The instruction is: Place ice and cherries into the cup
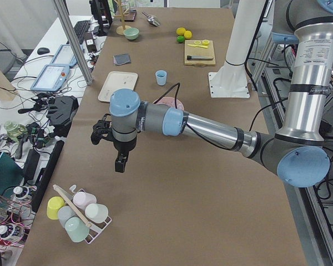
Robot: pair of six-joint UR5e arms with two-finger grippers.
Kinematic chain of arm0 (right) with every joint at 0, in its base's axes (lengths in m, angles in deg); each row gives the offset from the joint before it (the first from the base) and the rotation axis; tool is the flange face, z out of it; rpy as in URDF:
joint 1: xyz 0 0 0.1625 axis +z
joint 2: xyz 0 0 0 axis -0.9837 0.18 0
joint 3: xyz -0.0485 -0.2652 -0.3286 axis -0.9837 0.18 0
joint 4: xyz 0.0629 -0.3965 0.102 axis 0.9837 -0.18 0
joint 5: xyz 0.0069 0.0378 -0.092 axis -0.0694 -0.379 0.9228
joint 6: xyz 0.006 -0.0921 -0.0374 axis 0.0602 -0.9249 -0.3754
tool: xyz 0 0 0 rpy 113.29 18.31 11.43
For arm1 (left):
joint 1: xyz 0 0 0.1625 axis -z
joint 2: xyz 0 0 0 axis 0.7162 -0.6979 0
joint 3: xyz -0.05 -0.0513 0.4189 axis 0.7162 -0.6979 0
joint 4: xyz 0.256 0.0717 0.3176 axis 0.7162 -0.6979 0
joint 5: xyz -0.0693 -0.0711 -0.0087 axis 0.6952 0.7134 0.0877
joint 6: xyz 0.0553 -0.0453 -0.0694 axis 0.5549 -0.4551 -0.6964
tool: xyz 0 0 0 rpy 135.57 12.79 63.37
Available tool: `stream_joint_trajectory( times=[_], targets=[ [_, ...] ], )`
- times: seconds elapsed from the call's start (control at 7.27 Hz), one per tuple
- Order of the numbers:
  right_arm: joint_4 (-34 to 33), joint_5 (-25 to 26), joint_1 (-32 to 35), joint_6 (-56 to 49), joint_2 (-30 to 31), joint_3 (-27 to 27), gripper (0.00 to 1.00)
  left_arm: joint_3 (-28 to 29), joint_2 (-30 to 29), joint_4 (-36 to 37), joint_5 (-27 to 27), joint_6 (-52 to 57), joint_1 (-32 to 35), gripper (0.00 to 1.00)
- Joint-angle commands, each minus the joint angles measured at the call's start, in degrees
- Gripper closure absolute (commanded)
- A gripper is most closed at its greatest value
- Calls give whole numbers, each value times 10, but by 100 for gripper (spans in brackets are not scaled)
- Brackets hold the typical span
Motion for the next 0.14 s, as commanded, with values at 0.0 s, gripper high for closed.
stream_joint_trajectory(
  times=[0.0],
  targets=[
    [0, -2, -1, 4, -5, -4, 1, 9, -1, -11, -2, 1, -2, 2]
  ],
)
